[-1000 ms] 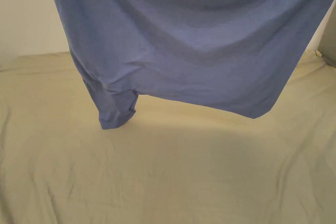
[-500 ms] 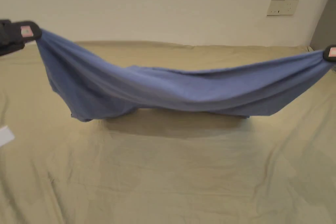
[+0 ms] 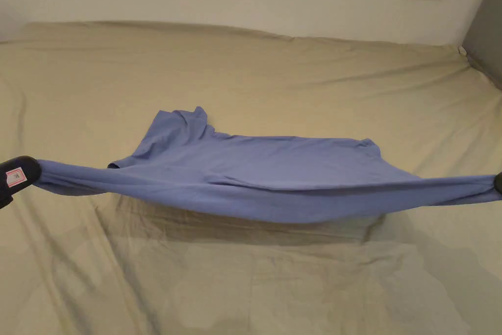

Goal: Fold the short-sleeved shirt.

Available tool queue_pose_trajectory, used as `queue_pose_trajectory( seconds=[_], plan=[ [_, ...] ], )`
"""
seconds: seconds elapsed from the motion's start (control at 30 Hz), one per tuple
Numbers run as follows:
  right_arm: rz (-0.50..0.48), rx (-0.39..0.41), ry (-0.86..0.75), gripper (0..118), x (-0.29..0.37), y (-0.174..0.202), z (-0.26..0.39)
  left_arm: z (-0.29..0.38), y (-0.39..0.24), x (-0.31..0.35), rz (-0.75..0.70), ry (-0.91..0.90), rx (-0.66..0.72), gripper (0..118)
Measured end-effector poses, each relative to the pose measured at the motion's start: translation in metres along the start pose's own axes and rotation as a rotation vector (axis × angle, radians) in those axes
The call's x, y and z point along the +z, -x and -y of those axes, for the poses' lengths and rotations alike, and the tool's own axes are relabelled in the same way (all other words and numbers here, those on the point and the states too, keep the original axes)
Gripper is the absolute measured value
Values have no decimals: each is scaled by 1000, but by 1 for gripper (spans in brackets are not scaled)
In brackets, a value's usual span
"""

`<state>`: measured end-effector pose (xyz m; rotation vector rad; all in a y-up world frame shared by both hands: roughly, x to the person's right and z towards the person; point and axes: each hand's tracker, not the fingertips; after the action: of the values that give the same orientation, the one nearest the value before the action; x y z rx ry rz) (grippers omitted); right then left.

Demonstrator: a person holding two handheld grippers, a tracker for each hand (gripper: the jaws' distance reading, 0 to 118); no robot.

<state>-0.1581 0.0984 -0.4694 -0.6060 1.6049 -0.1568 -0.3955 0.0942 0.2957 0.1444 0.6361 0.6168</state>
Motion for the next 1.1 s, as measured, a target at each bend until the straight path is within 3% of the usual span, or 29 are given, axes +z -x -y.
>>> queue_pose_trajectory(
  seconds=[0.27, 0.7, 1.1],
  plan=[
    [21, -60, 0, 2, 57, 3, 45, 41, -27, 69, -51, 22, 45, 0],
    [69, -120, 62, 2, 119, 4, 108, 87, -44, 121, -105, 105, 77, 0],
    [108, -130, 107, 2, 162, -3, 145, 123, -55, 163, -144, 165, 115, 0]
  ],
)
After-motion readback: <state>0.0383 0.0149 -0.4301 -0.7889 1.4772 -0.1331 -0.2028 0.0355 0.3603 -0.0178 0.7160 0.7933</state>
